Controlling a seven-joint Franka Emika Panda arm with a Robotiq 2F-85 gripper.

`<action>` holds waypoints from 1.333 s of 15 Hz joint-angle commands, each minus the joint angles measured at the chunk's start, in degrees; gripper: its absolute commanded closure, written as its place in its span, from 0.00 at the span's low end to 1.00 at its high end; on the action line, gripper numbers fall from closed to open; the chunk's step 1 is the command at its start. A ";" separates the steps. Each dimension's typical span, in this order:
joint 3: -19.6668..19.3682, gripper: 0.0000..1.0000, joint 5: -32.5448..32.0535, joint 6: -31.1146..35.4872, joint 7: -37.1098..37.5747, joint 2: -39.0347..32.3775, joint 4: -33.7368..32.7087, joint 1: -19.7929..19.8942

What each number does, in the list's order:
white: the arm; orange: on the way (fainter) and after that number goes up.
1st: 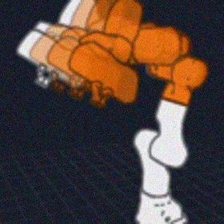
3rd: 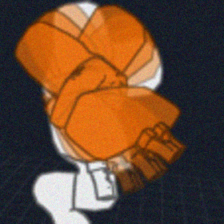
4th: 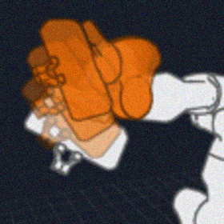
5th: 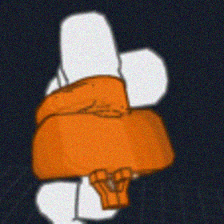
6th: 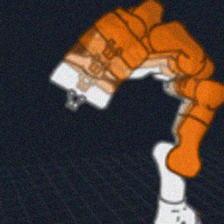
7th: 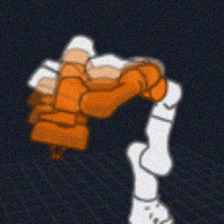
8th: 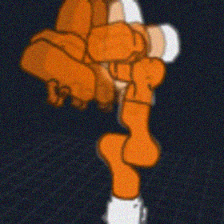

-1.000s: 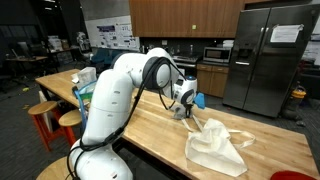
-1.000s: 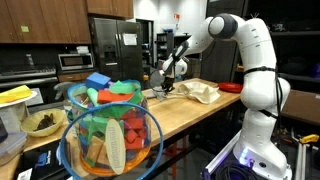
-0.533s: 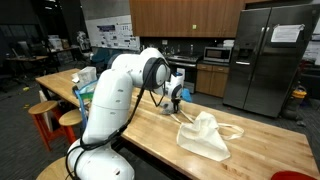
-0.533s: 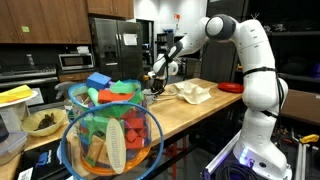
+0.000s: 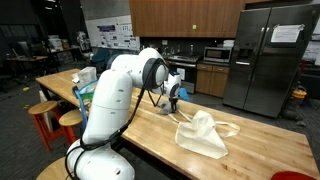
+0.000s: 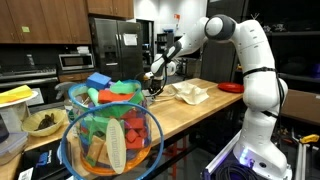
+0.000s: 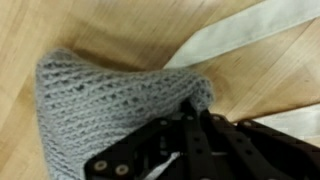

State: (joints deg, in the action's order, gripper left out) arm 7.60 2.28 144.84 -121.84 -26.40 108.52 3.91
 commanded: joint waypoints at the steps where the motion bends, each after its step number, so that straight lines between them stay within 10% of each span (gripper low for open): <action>1: -0.38 0.99 0.21 0.54 -0.49 -1.06 4.29 1.99; 20: -3.93 0.99 25.79 5.94 -1.04 10.44 20.06 14.61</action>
State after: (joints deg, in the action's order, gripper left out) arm 6.66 27.78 150.22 -120.10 -17.06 123.88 16.09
